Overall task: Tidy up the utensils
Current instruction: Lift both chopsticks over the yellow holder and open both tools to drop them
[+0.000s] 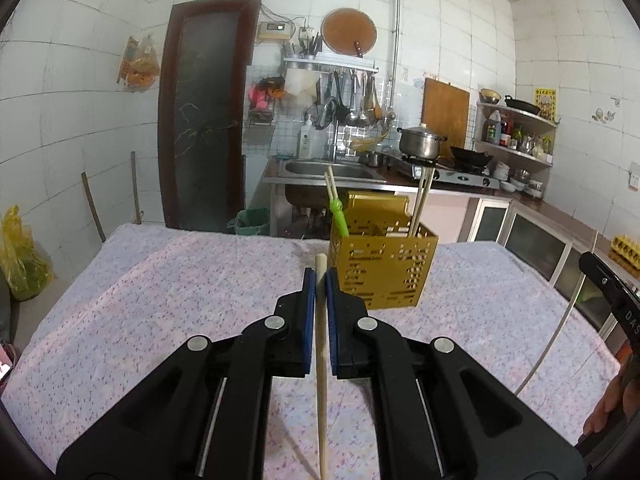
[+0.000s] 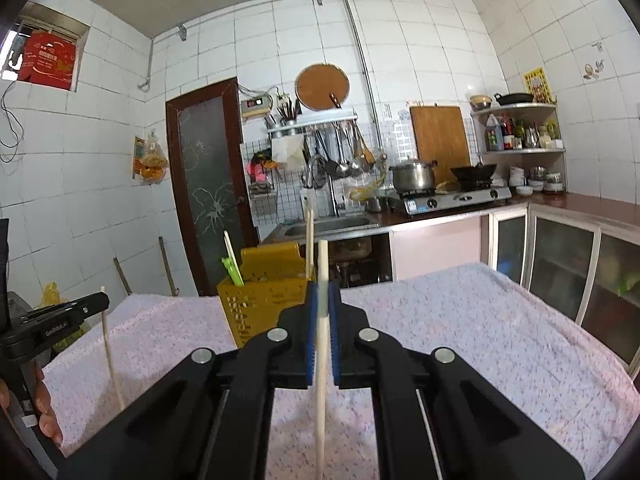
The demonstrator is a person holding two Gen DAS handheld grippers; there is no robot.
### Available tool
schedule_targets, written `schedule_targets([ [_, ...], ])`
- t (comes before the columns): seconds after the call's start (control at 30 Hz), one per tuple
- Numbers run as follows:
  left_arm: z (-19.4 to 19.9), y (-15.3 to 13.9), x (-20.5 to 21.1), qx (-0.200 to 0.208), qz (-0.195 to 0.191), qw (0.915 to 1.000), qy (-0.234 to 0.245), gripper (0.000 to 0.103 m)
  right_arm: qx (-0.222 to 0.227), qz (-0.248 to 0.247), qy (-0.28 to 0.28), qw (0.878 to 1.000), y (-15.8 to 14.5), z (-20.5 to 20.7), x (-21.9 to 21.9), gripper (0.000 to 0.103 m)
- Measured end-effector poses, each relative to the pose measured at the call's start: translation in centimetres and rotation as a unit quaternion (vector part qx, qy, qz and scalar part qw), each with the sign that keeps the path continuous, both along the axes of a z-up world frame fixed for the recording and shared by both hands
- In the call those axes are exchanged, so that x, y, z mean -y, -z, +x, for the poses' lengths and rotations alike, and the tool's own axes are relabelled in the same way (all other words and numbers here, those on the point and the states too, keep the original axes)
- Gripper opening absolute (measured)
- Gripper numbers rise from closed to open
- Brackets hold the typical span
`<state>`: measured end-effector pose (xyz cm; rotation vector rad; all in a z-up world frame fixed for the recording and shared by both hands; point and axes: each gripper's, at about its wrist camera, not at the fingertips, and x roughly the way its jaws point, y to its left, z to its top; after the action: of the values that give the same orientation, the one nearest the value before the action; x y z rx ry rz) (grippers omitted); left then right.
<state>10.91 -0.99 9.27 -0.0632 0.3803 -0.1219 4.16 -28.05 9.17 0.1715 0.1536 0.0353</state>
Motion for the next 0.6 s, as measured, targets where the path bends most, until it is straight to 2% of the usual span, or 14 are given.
schedule_targets([
  [0.3, 2.3, -4.9, 0.9, 0.045, -0.004, 0.9989, 0.016, 0.004, 0.041, -0.003, -0.006, 0.999, -4.4, 3.3, -0.8, 0.006],
  [0.4, 3.7, -7.4, 1.8, 0.075, 0.000, 0.9970, 0.018, 0.004, 0.059, -0.010, -0.004, 0.998, -6.6, 5.3, -1.2, 0.006],
  [0.6, 9.0, -12.2, 3.5, 0.122, -0.010, 0.9922, 0.020, 0.004, 0.088, -0.020, 0.001, 0.996, -10.2, 11.1, -2.1, 0.006],
])
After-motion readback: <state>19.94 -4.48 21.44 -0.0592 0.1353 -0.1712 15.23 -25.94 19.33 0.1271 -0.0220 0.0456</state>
